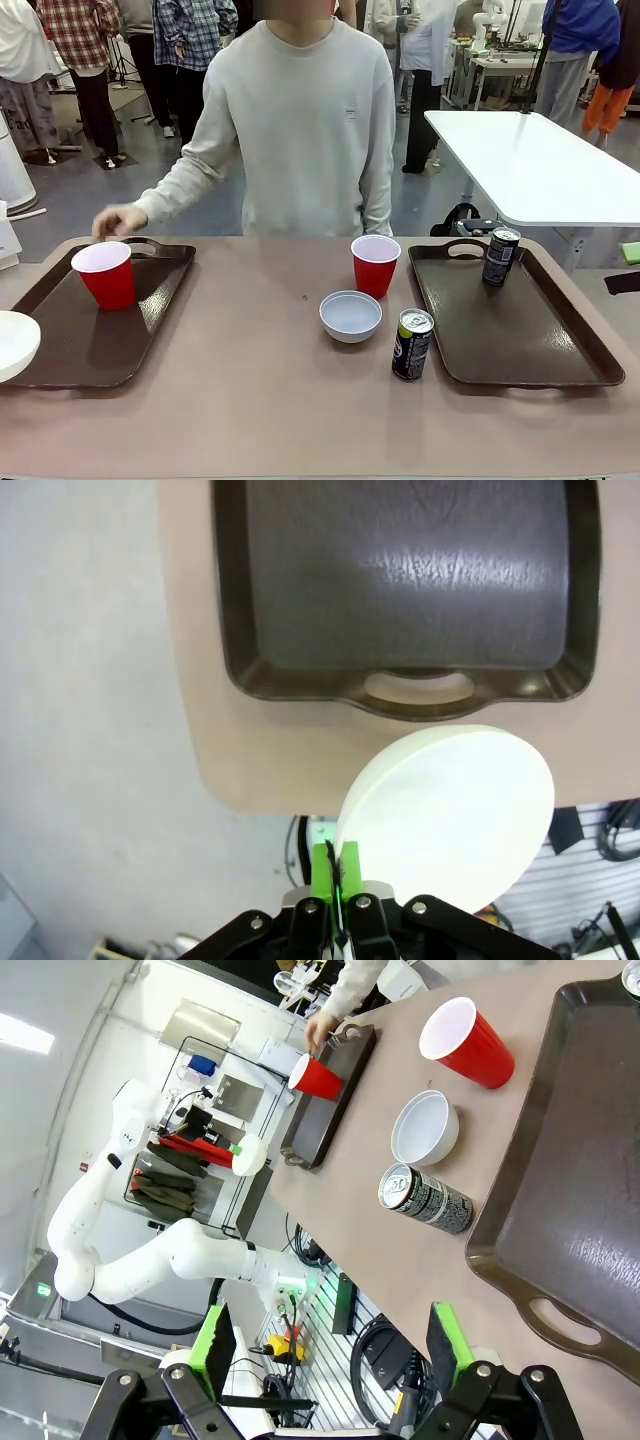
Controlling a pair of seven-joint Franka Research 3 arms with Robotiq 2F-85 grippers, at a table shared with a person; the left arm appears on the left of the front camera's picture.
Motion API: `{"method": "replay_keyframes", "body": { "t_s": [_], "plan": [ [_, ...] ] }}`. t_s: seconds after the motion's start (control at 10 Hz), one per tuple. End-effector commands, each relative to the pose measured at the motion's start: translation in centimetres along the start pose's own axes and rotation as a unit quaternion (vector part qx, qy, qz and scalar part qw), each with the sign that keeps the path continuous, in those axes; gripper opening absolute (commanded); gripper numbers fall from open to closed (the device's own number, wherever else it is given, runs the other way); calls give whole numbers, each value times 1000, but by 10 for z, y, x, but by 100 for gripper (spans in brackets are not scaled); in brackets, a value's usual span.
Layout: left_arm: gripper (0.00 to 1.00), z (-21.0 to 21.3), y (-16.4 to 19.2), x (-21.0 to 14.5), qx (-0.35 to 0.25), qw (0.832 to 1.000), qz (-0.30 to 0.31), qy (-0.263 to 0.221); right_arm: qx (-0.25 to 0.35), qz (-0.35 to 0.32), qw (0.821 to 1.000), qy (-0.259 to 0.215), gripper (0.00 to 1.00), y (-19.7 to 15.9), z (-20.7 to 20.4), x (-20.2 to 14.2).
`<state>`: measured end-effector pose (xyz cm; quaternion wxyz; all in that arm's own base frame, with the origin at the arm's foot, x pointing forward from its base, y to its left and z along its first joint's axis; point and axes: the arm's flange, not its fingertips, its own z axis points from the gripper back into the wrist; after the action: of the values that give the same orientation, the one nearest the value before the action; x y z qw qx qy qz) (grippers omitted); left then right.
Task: Prepare tableware on both trays.
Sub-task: Pick up a Picnic Bowl from the table and place it on a Handle tray.
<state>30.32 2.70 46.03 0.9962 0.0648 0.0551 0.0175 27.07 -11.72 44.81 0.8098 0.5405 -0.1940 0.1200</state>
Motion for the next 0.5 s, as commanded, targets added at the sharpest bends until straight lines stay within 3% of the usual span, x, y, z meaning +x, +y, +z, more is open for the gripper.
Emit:
{"method": "replay_keyframes", "body": {
  "t_s": [0.0, 0.2, 0.4],
  "plan": [
    [3, -21, 2, -8, 5, 1000, 2, -8, 2, 3, 1000, 8, 100, -2, -1, -3],
    [3, -23, -16, 36, -35, 999, 14, -39, 2, 3, 1000, 8, 100, -2, -1, -3],
    [3, -28, -30, 73, -36, 998, 13, -46, 2, 3, 1000, 8, 100, -2, -1, -3]
  ]
}}
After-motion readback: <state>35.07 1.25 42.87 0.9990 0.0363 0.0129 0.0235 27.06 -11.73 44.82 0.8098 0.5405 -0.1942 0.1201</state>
